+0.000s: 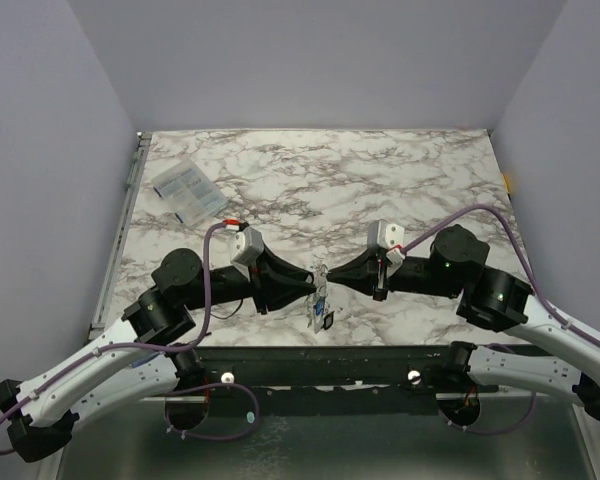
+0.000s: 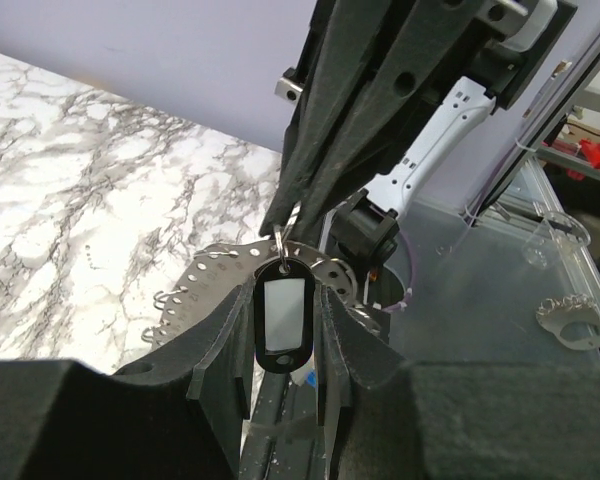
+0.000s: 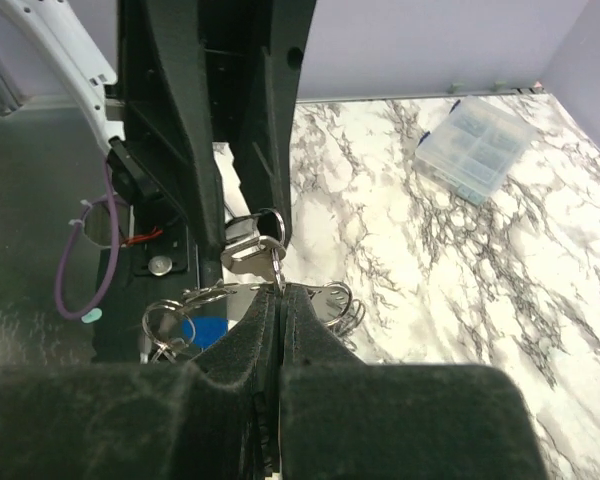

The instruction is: Put the keys on the keyring

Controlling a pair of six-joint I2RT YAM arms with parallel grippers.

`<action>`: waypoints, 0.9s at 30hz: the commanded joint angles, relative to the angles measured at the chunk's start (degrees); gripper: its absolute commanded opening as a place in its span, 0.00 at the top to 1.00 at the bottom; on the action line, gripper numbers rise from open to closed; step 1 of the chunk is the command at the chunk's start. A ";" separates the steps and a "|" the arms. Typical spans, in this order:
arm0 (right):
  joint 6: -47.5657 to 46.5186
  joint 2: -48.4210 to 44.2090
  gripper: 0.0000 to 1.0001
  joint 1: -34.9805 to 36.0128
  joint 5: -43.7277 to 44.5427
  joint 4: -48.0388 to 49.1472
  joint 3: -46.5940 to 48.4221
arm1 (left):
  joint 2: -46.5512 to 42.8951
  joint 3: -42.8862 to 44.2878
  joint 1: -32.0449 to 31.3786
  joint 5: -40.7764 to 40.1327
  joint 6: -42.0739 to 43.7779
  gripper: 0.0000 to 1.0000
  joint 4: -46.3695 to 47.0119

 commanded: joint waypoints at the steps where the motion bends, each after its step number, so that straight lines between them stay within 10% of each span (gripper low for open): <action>1: -1.69 -0.89 0.99 0.30 4.54 -1.80 2.21 | -1.01 2.79 -0.10 -0.49 0.64 1.00 -1.35; 17: -2.83 1.02 0.99 0.27 10.13 -1.88 -0.02 | -0.15 6.28 -0.11 0.28 0.57 1.00 -2.14; 27: -0.20 1.37 0.45 0.28 9.18 -2.67 -0.25 | 1.26 7.94 -0.10 -10.32 1.38 1.00 -2.64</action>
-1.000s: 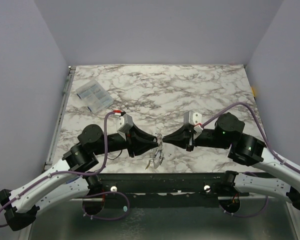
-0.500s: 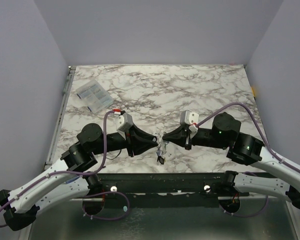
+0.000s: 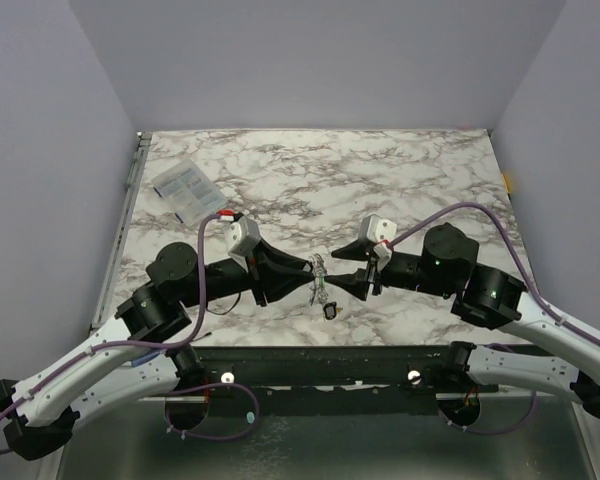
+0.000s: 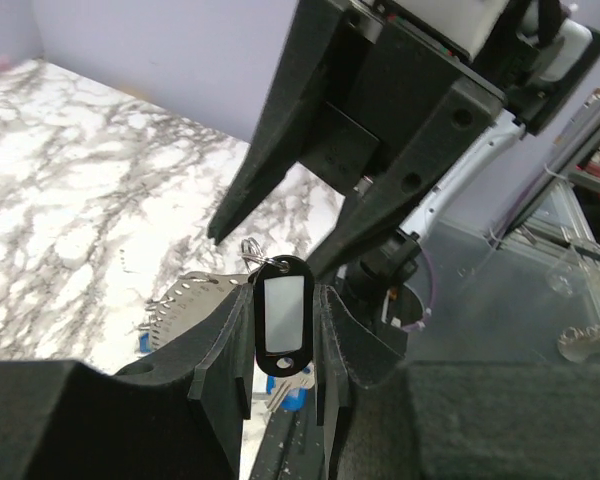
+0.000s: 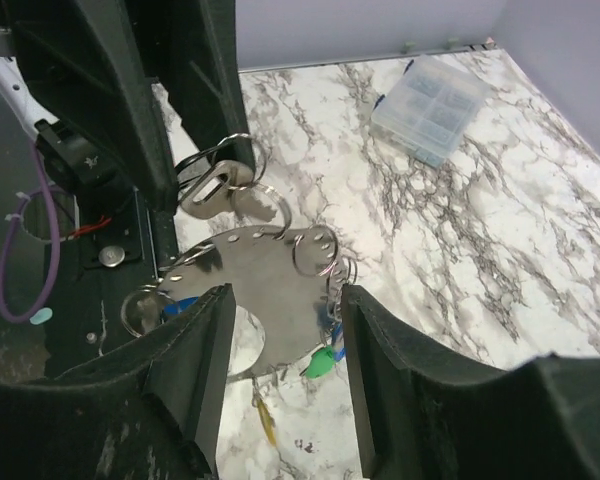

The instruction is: Put the keys on the keyring

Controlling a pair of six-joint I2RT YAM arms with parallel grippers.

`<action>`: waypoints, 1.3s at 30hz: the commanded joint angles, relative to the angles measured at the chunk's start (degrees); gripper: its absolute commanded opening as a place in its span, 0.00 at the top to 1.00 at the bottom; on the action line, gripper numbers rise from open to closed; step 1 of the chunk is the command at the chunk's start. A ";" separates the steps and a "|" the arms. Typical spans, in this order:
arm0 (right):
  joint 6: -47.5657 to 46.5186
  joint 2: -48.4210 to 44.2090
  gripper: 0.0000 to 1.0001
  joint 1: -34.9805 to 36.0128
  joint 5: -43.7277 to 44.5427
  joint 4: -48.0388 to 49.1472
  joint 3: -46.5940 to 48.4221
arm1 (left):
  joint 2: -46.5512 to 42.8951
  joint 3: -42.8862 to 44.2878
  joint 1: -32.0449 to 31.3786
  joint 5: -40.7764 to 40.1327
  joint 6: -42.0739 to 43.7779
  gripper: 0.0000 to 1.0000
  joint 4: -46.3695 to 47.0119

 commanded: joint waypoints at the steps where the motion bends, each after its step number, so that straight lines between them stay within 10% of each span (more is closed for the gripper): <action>1: 1.57 -0.95 0.43 0.00 1.85 -0.53 -1.01 | 0.76 2.96 -0.03 -8.21 0.97 1.00 1.58; 22: 15.96 -17.74 0.22 -0.04 23.60 1.59 -9.80 | 16.77 11.08 0.05 -44.20 1.81 1.00 -4.70; 39: 18.25 -19.31 0.20 -0.02 25.55 2.80 -12.07 | 18.18 12.78 1.17 -40.43 1.56 1.00 -10.38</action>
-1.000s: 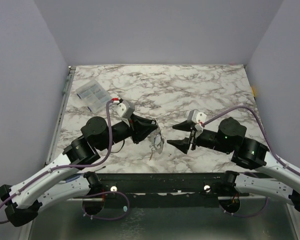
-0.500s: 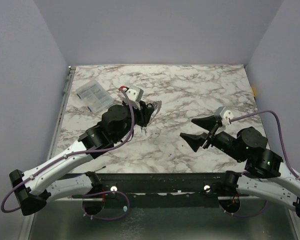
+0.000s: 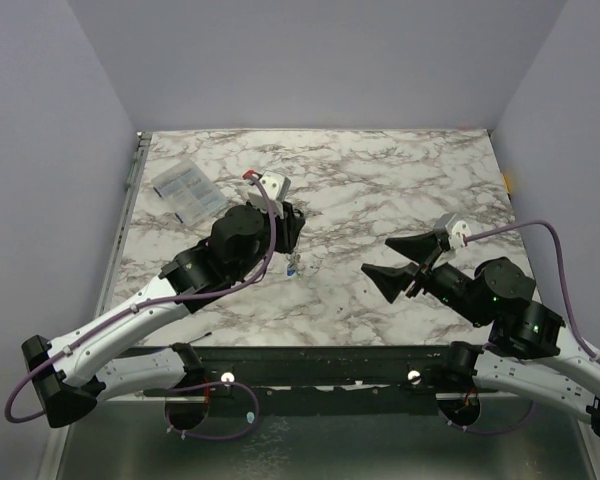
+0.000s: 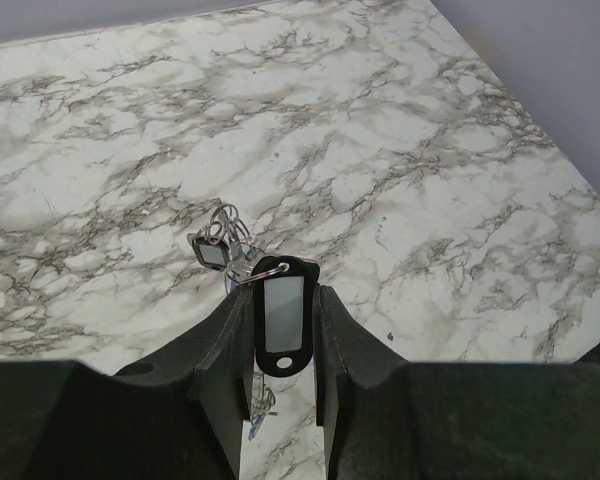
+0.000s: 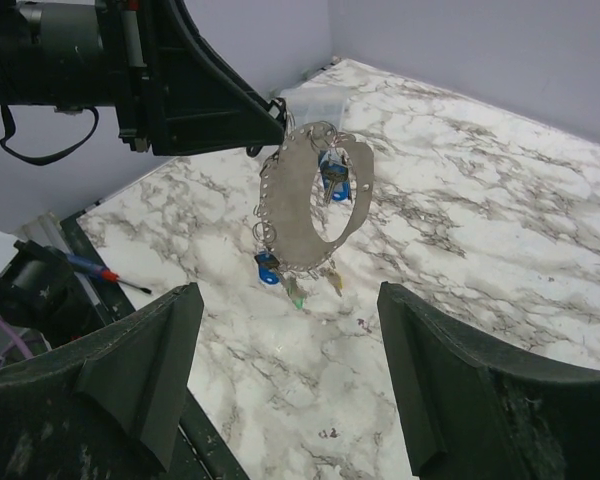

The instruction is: Put the keys on the keyring

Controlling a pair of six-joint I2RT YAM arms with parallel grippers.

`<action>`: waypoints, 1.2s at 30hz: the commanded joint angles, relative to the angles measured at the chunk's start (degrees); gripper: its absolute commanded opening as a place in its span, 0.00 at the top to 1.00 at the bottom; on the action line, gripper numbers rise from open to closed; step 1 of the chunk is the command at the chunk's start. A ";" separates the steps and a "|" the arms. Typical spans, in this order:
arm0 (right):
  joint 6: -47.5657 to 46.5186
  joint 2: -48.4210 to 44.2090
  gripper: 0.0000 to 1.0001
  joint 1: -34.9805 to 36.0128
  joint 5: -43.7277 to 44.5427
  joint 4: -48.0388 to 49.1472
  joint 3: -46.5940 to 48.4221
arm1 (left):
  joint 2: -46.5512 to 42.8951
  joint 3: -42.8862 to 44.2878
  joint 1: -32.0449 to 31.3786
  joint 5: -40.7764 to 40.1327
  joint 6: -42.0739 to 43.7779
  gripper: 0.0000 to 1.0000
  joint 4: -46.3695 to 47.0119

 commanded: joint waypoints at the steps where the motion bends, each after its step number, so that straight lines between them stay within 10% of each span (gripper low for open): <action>1: 1.23 -0.12 0.20 0.00 2.04 0.51 -0.73 | -1.50 1.11 0.75 0.30 1.93 1.00 0.09; 15: 1.53 1.52 0.18 -0.03 3.70 1.21 -0.66 | 11.45 9.76 21.46 13.43 14.31 1.00 -1.54; 23: 1.69 0.26 0.18 -0.03 5.10 -0.49 -0.15 | 20.69 19.58 22.37 14.12 18.92 1.00 -1.75; 36: 2.14 -3.61 0.17 0.00 10.01 -1.71 -2.49 | 18.17 -18.60 18.53 18.85 -2.12 1.00 19.42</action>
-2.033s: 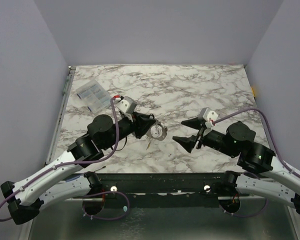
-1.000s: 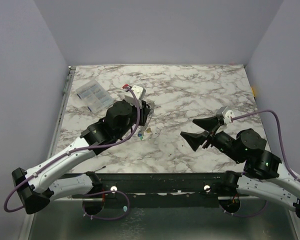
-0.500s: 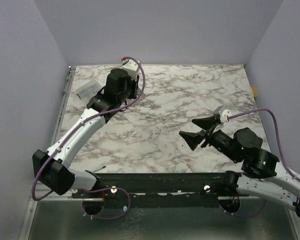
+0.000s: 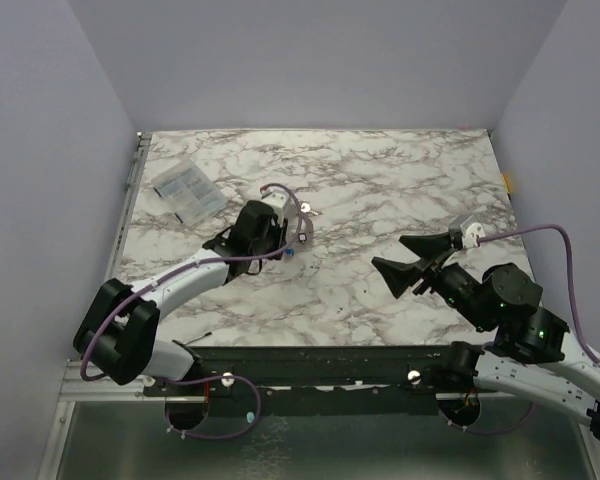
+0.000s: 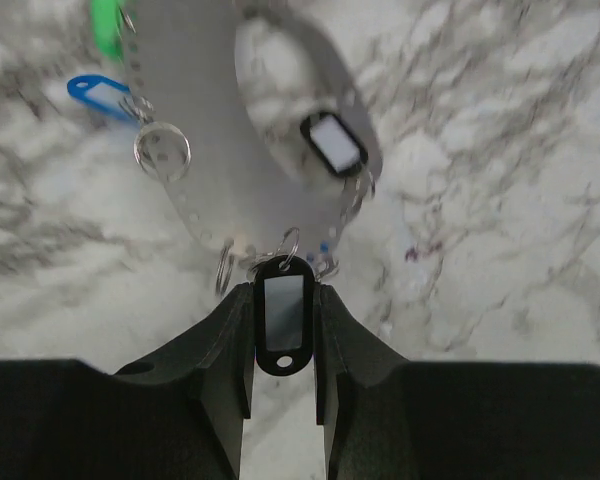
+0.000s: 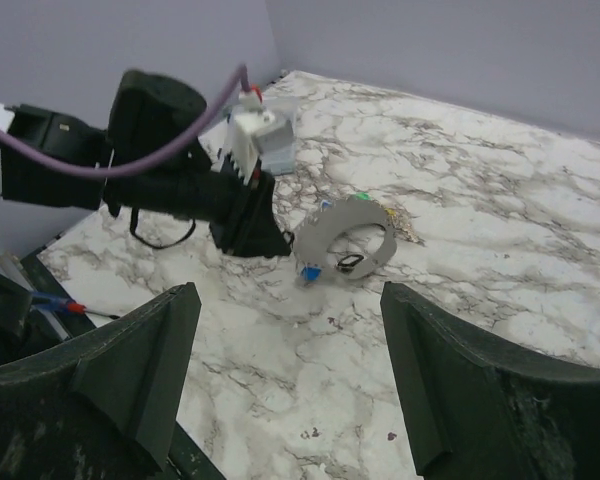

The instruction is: Put the keys on the keyring

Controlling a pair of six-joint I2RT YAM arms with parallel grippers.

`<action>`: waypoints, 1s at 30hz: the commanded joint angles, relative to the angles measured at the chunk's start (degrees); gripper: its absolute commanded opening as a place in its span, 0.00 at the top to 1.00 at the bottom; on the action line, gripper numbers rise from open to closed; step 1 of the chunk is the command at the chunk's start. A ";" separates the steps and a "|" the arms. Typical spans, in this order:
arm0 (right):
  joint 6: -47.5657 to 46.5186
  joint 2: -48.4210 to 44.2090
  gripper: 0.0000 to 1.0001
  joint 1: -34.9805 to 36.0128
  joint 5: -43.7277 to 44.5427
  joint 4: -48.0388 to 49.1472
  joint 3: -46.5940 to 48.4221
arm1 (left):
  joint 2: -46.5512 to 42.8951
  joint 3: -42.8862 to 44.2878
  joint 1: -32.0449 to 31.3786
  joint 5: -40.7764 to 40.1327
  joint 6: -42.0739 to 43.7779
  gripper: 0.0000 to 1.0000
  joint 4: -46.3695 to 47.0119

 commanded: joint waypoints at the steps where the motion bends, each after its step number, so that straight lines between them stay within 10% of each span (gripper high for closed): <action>1: 0.28 0.01 0.17 -0.06 2.52 -1.18 -0.71 | -3.04 -11.13 -1.77 1.36 -11.33 1.00 10.14; 21: 1.87 1.26 0.17 -0.01 3.21 2.76 -3.36 | -3.74 -22.43 -8.22 3.34 -29.24 0.98 17.46; 30: 3.61 2.42 0.17 -0.05 7.69 0.77 -1.89 | 2.16 -12.03 -11.41 5.60 -26.51 0.48 8.95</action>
